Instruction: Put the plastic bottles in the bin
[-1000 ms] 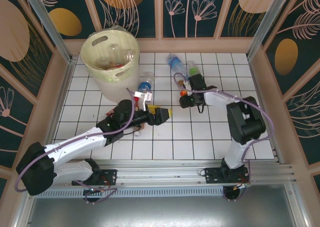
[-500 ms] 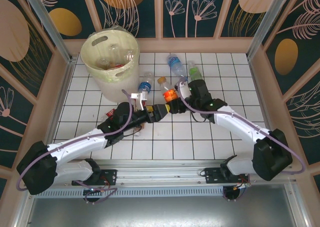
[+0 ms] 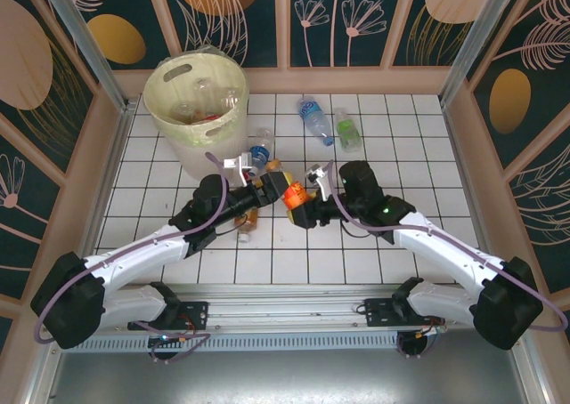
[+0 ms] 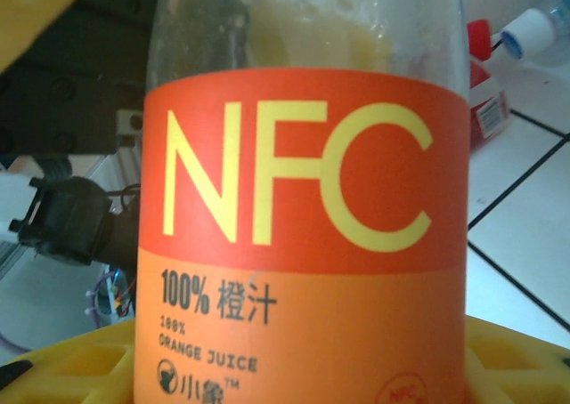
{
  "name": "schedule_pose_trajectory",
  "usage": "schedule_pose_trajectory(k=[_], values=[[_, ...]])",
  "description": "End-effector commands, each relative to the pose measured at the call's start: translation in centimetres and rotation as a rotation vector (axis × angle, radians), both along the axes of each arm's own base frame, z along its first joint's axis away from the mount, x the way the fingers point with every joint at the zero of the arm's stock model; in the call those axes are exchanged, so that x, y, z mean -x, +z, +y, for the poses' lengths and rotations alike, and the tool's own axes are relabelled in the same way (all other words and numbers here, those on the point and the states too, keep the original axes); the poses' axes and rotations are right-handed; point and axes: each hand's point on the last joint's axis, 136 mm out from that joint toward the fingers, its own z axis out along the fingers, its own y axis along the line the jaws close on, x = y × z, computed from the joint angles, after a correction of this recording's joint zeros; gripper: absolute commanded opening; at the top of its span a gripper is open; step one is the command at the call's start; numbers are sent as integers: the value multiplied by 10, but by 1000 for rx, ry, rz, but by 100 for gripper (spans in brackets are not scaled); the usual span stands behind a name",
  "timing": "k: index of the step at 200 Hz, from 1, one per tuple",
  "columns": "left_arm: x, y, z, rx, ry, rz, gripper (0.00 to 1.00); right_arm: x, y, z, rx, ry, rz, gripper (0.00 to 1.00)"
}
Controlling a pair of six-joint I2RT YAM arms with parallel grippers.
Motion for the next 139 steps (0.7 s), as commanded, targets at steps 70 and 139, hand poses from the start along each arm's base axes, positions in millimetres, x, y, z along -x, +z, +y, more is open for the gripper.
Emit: schedule_pose_trajectory(k=[70, 139], values=[[8, 7, -7, 28, -71, -17, 82, -3, 3, 7, -36, -25, -23, 57], [9, -2, -16, 28, -113, 7, 69, -7, 3, 13, -40, -23, -23, 57]])
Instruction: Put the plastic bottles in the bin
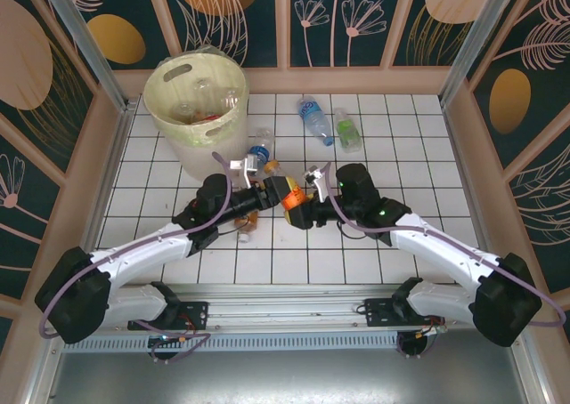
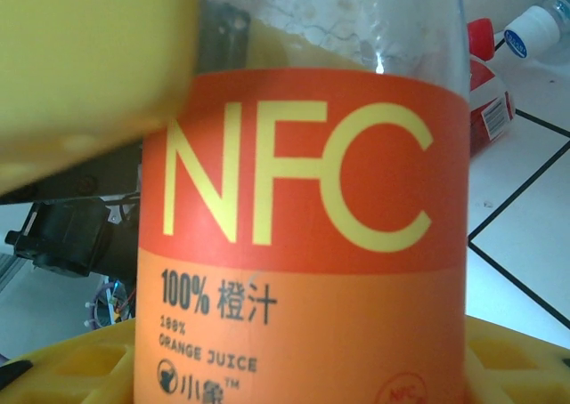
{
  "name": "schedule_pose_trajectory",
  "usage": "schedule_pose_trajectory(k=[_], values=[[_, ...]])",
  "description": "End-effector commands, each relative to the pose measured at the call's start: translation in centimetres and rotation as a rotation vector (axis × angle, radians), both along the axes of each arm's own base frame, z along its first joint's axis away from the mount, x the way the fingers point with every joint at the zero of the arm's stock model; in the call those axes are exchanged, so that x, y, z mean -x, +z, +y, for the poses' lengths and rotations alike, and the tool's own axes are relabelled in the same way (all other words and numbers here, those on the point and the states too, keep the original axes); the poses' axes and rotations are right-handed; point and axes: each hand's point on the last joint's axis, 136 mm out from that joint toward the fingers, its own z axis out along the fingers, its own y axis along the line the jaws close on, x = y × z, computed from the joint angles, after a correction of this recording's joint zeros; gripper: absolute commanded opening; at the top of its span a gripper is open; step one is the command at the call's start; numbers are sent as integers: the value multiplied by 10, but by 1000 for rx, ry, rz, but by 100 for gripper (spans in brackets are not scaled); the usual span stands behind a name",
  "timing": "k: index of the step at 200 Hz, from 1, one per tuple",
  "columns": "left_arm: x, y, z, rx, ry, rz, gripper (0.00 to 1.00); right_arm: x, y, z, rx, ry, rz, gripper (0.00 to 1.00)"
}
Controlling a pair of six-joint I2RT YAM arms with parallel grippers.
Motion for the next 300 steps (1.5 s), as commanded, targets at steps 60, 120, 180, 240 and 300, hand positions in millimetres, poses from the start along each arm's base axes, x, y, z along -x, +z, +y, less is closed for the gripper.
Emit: schedule_pose_trajectory(k=[60, 120, 180, 240, 300], values=[[-8, 15, 4, -33, 31, -58, 56, -2, 7, 6, -27, 1, -30, 73], [-31, 52, 18, -132, 75, -137, 57, 10, 31, -16, -58, -41, -112, 93], [-74, 148, 35, -305, 145, -350, 60, 10, 60, -35, -133, -139, -204, 94], [-142, 212, 87, -519, 330, -456, 62, 12, 77, -55, -163, -217, -275, 95], [-201, 222, 172, -782, 602, -467, 60, 12, 91, -77, -166, -309, -342, 99]])
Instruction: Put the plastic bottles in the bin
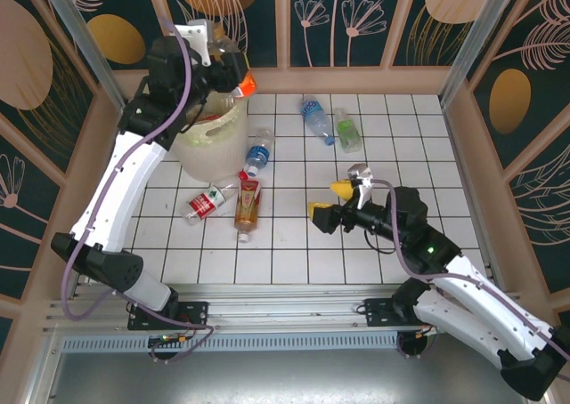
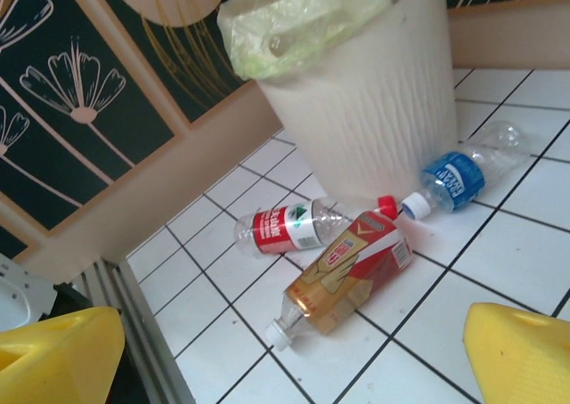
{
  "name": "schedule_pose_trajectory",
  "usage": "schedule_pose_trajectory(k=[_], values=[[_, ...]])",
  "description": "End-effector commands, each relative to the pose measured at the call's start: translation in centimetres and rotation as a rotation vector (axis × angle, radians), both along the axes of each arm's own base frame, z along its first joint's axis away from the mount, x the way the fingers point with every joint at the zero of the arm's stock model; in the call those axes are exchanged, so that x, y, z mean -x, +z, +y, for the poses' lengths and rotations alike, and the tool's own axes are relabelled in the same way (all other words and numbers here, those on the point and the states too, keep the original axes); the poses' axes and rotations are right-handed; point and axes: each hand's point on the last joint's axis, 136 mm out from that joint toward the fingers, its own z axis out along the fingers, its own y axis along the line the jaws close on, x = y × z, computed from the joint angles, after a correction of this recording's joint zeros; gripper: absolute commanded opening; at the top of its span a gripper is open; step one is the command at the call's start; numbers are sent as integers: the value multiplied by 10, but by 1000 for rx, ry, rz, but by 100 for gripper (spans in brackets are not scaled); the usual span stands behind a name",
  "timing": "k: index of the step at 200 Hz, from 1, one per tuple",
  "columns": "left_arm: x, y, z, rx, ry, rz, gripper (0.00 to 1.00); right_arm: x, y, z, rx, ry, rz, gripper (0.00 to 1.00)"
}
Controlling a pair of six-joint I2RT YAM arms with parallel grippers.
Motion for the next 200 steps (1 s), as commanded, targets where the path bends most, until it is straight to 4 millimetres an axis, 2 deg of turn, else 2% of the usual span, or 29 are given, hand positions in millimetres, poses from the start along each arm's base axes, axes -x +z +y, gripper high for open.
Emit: schedule_pose_trajectory(k=[1, 26, 64, 69, 98, 132, 177, 200], values=[[-20, -9, 40, -136, 141, 6, 60, -1, -3, -7, 12, -38, -11, 99], [-39, -22, 63, -185, 205, 23, 60, -1, -6, -8, 15, -43, 0, 99], [-57, -47, 77, -224, 224, 76, 61, -5, -8, -12, 17, -77, 4, 99], [-66, -64, 76, -239, 224, 108, 61, -5, -8, -12, 17, -77, 4, 99], [-81, -100, 81, -263, 216, 188, 62, -6, -9, -13, 18, -86, 7, 99], [-90, -140, 67, -252, 140, 277, 62, -7, -12, -14, 26, -93, 9, 99], [-95, -163, 58, -245, 98, 339, 71, -10, -15, -14, 35, -105, 15, 99], [-94, -159, 62, -249, 118, 339, 76, -14, -17, -15, 39, -122, 24, 99]])
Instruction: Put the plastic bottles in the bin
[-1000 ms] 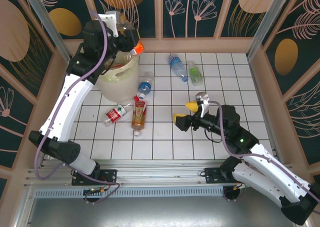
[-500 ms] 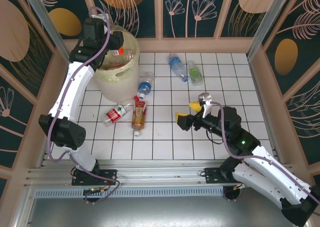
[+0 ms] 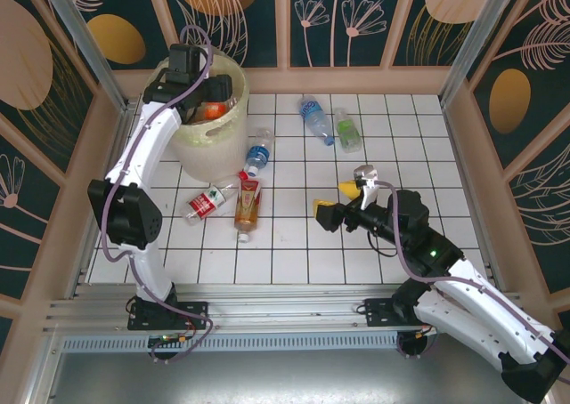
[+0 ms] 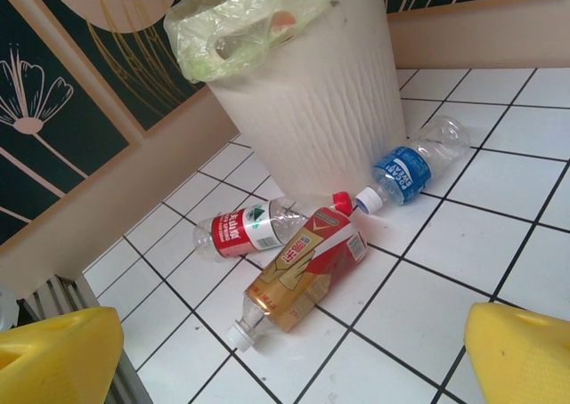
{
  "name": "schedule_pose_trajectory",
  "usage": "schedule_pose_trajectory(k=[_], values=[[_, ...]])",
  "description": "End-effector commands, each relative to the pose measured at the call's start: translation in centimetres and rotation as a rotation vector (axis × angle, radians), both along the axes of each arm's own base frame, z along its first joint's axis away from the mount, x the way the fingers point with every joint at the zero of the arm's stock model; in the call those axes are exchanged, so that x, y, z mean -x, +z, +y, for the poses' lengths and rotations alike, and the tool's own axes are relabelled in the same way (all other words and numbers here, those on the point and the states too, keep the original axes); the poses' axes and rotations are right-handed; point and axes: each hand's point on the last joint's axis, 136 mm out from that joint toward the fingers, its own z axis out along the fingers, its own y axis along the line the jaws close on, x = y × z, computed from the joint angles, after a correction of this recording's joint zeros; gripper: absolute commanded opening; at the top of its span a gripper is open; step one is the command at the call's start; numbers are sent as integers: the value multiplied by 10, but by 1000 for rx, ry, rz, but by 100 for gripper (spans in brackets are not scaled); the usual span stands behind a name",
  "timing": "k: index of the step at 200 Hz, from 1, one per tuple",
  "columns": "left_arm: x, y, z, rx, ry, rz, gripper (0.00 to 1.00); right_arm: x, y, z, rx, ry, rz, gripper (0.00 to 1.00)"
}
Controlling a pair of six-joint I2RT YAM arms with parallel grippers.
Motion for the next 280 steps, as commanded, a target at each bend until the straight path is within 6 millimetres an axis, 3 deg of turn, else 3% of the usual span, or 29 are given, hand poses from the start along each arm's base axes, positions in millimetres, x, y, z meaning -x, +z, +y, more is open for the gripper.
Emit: schedule_pose_trajectory(k=[1, 35, 73, 78, 81, 103, 155, 203, 243, 280], values=[[1, 7, 2, 4, -1, 0, 77, -4, -5, -2, 3, -30, 8, 99], [10, 37, 3, 36, 6, -60, 80, -19, -12, -8, 31, -118, 31, 99], [36, 82, 1, 98, -26, -158, 81, -40, -16, -12, 77, -205, 47, 95], [38, 80, -2, 105, -41, -154, 82, -43, -17, -12, 85, -214, 47, 94], [46, 93, -2, 117, -54, -183, 83, -45, -18, -12, 92, -217, 49, 94], [71, 114, -14, 176, -141, -235, 87, -63, -25, -16, 131, -240, 71, 92], [144, 139, -43, 357, -312, -294, 98, -114, -37, -39, 210, -303, 113, 87], [201, 122, -83, 490, -439, -282, 99, -170, -58, -59, 328, -376, 181, 76], [236, 73, -115, 593, -514, -206, 99, -220, -80, -71, 398, -415, 221, 79], [264, 42, -133, 686, -559, -163, 99, -262, -108, -85, 448, -433, 274, 81]])
